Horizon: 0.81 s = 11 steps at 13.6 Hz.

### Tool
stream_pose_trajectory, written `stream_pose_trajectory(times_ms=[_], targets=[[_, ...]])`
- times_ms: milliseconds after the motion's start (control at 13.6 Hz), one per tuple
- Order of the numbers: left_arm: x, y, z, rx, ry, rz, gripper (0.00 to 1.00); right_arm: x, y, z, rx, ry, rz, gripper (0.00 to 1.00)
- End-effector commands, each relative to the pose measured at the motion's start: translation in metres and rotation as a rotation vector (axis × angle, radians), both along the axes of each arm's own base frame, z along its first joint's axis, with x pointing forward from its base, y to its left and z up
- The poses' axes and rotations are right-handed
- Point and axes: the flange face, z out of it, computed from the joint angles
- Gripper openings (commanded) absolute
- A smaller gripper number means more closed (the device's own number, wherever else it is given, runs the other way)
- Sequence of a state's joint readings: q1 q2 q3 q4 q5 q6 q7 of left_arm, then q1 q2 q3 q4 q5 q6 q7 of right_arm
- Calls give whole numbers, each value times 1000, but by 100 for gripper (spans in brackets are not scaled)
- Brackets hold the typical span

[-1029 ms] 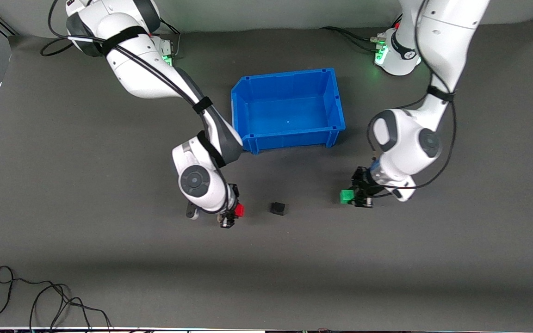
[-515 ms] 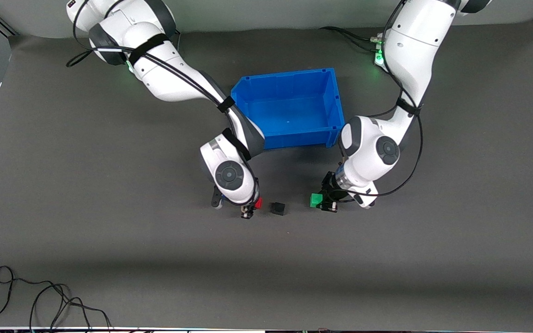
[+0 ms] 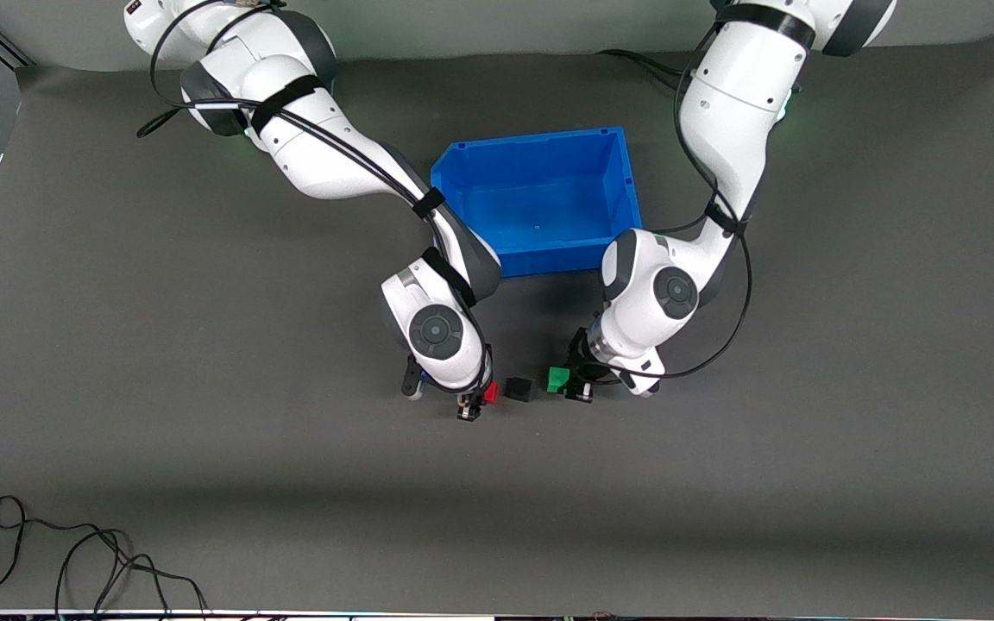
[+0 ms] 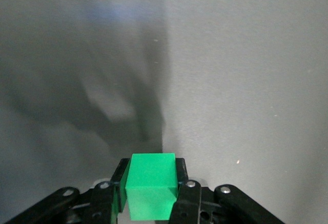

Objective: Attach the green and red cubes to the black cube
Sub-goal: 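Carry the red cube and green cube toward the black cube, then lower the red and green cubes against the black cube's sides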

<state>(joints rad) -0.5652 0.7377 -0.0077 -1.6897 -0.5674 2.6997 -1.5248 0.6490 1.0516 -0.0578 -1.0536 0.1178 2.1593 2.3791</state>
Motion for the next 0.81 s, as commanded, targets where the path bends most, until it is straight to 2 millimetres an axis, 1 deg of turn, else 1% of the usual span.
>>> stream_pose_trajectory(times_ms=[0, 221, 368, 515, 588, 662, 735], targets=[[14, -11, -5, 11, -14, 8, 6, 0, 8, -7, -29, -20, -14, 0], [20, -15, -8, 7, -22, 7, 6, 0, 10, -11, -26, -29, -11, 0], [20, -17, -11, 7, -20, 4, 6, -2, 12, -11, -25, -28, -6, 0], [15, -24, -13, 10, -18, -9, 6, -6, 18, -13, -23, -25, 2, 0], [12, -27, -14, 10, -16, -11, 6, -11, 24, -14, -20, -26, 9, 0], [12, -27, -14, 9, -13, -9, 6, -15, 32, -16, -9, -41, 9, 0], [12, -27, -14, 8, -10, 5, 6, -15, 33, -17, -6, -44, 2, 0]])
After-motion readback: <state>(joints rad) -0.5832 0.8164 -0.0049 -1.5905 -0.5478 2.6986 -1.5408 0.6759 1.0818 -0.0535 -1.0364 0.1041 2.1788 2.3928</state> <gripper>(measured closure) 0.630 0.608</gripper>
